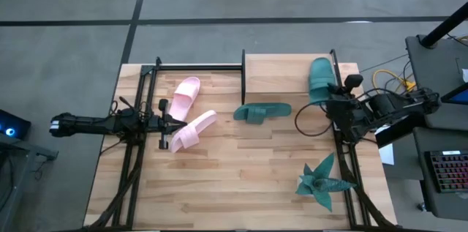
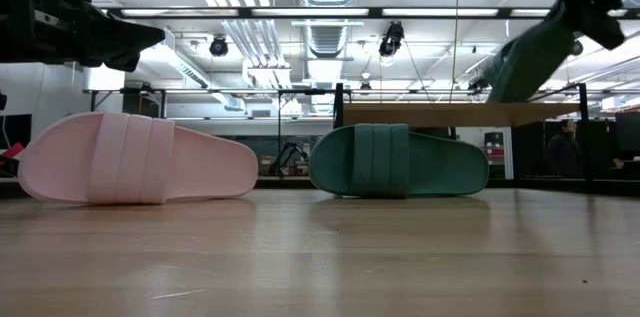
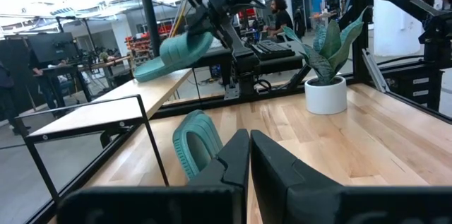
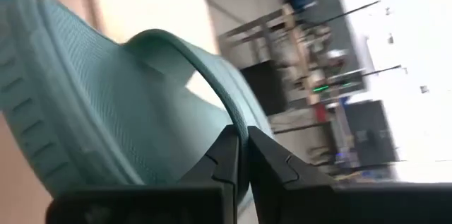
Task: Pick and place slides into the shelf
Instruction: Put the right green slide on the shelf
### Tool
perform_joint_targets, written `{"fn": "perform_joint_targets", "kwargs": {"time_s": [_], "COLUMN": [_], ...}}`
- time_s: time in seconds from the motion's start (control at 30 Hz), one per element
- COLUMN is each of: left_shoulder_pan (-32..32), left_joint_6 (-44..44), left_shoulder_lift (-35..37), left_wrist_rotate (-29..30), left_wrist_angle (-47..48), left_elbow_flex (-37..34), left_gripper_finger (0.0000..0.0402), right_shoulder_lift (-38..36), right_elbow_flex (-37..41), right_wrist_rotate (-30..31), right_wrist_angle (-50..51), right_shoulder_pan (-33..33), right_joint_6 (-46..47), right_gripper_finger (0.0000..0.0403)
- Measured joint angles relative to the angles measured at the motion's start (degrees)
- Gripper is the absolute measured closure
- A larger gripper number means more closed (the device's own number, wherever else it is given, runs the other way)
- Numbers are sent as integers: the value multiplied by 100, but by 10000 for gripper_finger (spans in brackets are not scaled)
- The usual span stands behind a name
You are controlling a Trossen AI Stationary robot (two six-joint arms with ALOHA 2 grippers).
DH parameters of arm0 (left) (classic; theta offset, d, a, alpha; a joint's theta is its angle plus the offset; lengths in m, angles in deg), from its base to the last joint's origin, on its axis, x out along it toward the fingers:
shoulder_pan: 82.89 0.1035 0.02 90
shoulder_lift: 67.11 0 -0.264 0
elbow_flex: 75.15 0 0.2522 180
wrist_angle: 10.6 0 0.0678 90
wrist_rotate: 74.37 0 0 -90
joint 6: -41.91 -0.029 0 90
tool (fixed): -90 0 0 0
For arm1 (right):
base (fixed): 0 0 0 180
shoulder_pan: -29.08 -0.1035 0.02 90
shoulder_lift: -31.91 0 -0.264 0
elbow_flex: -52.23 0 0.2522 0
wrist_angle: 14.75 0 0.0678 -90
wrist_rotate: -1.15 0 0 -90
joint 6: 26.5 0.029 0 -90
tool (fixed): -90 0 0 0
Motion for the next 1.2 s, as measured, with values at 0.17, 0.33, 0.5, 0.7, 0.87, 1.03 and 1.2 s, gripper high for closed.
{"fn": "perform_joint_targets", "kwargs": {"time_s": [0.17,0.33,0.5,0.7,0.87,1.03,1.2], "left_shoulder_pan": [0,-2,-2,-2,-2,-2,-2], "left_joint_6": [-2,-38,-41,-41,-39,-37,-35], "left_shoulder_lift": [0,0,0,0,0,0,0], "left_wrist_rotate": [1,0,0,1,1,-1,0], "left_wrist_angle": [0,0,0,0,0,0,0], "left_elbow_flex": [0,0,0,0,0,-1,-2], "left_gripper_finger": [402,402,402,402,402,402,402], "right_shoulder_lift": [-135,-459,-958,-1602,-2022,-2229,-2192], "right_elbow_flex": [-113,-164,-111,218,653,999,1083], "right_wrist_rotate": [176,440,558,519,212,228,226], "right_wrist_angle": [-832,-1495,-1545,-1520,-1526,-1538,-1551], "right_shoulder_pan": [-5,-4,-2,-1,-2,-4,-4], "right_joint_6": [-1069,-2006,-2147,-2149,-2146,-2148,-2095], "right_gripper_finger": [393,393,394,394,394,394,382]}}
